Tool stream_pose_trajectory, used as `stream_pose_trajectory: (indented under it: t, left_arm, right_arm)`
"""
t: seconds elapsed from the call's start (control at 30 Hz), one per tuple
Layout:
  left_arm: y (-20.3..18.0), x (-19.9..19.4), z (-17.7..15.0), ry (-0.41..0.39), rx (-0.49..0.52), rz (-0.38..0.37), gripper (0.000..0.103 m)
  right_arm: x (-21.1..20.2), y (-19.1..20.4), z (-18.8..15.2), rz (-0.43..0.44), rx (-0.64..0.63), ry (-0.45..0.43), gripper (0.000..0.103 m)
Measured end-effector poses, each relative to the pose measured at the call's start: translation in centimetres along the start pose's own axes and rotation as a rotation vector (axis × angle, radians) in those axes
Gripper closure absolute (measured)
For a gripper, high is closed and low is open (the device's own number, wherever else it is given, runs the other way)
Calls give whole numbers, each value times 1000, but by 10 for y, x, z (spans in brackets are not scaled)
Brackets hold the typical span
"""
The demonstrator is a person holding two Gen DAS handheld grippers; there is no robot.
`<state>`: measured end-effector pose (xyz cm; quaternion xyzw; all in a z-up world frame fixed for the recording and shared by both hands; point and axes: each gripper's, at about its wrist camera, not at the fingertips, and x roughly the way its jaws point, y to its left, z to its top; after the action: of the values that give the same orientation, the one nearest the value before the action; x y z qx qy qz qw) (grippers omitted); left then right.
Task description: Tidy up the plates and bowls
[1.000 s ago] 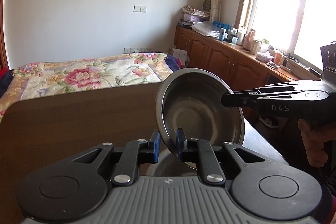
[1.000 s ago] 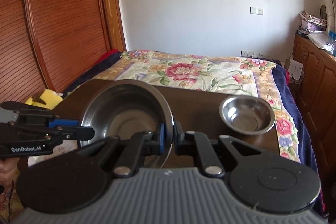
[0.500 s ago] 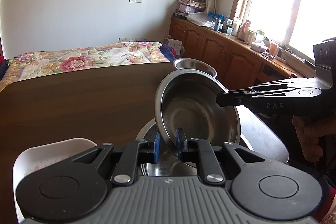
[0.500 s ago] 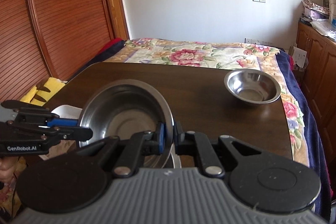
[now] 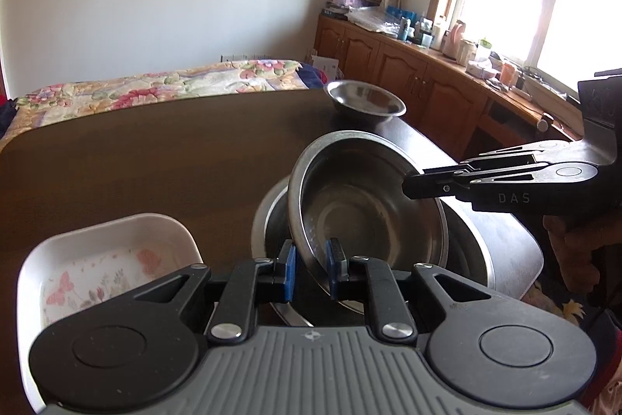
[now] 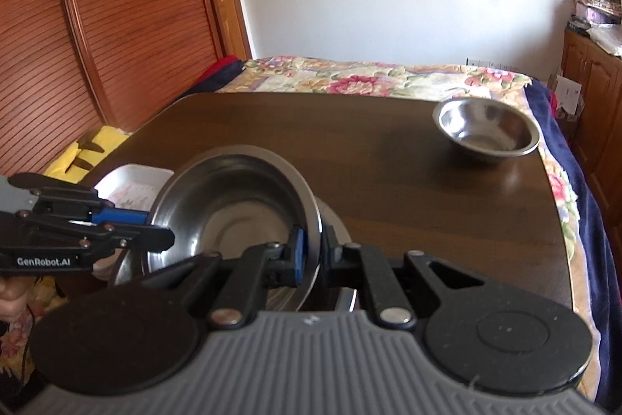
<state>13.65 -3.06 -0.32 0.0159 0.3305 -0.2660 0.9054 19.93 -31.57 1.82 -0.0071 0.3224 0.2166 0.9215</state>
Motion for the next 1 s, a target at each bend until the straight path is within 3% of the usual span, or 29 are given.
stream_pose_trajectory:
  t: [0.43, 0.8, 1.0]
  left_arm:
    - [-3, 5, -7, 0, 59, 51, 86]
    - [-6, 1, -9, -49, 79, 85, 75]
    - [-8, 1, -10, -54, 87, 78, 74]
  right_arm:
    - [-3, 18, -8, -46, -173, 0, 92]
    - [-1, 37, -3, -73, -362, 80, 89]
    - [7, 47, -3, -89, -427, 129, 87]
